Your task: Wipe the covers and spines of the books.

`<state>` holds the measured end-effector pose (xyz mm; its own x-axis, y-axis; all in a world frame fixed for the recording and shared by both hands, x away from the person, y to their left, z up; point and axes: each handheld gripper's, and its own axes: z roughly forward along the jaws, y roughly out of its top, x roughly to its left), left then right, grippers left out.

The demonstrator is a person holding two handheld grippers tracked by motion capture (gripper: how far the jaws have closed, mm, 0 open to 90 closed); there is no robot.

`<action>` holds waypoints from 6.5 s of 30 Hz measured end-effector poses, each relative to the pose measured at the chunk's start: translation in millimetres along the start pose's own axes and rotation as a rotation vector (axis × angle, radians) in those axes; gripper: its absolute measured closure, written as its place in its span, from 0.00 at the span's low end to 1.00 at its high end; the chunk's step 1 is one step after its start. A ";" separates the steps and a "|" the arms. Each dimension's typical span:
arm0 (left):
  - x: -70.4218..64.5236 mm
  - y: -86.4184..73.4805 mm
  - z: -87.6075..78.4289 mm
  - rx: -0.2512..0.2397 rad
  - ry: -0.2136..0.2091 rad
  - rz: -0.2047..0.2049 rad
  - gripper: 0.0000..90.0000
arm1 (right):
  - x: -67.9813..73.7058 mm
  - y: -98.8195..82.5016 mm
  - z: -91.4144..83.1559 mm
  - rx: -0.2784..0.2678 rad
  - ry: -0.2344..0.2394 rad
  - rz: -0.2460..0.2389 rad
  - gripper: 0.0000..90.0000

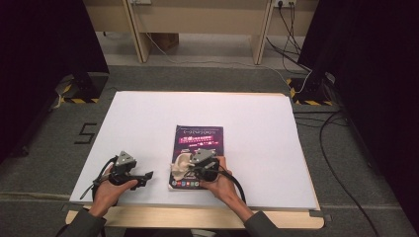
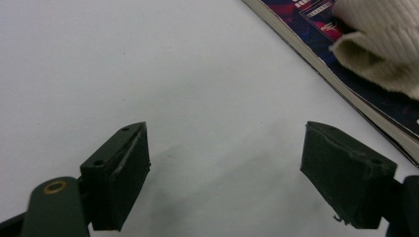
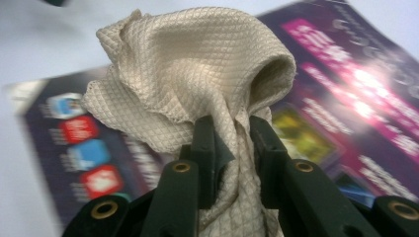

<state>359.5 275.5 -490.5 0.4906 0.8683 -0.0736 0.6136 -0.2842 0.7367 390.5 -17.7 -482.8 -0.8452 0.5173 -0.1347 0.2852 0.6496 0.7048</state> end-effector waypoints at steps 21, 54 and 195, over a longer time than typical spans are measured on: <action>-0.1 -0.3 0.2 0.000 0.001 0.003 0.20 | -26.5 -27.6 -23.9 0.019 -0.087 0.064 0.84; -1.5 -0.9 2.9 0.012 0.001 0.004 0.21 | -45.0 -52.7 -45.4 0.012 -0.148 0.112 0.85; -73.0 25.6 47.1 -0.016 -0.275 0.146 0.37 | -102.3 -48.5 -12.5 -0.104 -0.058 0.618 0.42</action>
<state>368.5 185.6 -497.9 0.7230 0.6756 -0.1442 0.5159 -0.3892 0.7631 457.4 -109.0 -494.5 -0.5109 0.8114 0.2838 0.6656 0.1645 0.7280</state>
